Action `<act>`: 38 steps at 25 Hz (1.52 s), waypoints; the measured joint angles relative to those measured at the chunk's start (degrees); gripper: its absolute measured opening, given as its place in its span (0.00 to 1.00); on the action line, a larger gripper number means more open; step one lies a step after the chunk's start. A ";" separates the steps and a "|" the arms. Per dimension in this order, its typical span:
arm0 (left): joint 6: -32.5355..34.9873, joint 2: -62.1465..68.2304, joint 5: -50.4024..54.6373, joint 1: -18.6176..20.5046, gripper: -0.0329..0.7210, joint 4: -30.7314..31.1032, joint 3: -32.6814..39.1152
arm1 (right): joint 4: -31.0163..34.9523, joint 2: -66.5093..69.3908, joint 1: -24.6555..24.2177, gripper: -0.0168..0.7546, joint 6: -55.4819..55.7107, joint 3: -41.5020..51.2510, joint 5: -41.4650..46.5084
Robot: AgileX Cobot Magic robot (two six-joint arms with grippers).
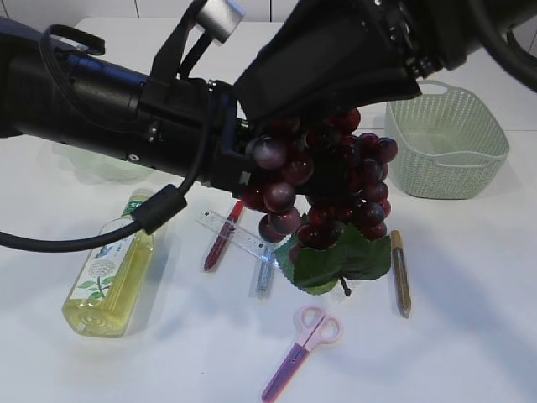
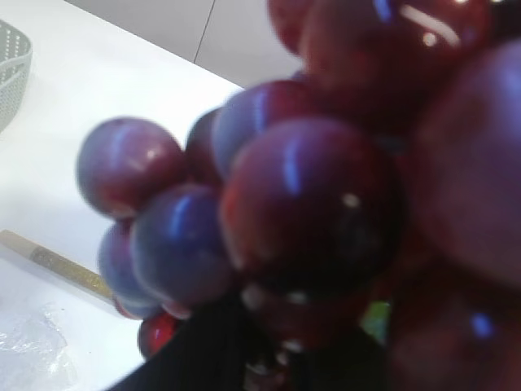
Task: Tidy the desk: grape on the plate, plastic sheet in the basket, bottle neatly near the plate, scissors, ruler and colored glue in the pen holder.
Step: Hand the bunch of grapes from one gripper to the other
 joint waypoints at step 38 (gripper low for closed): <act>-2.76 -2.14 2.95 5.23 0.14 2.06 0.00 | -12.84 0.00 0.28 0.80 8.20 -3.05 -2.85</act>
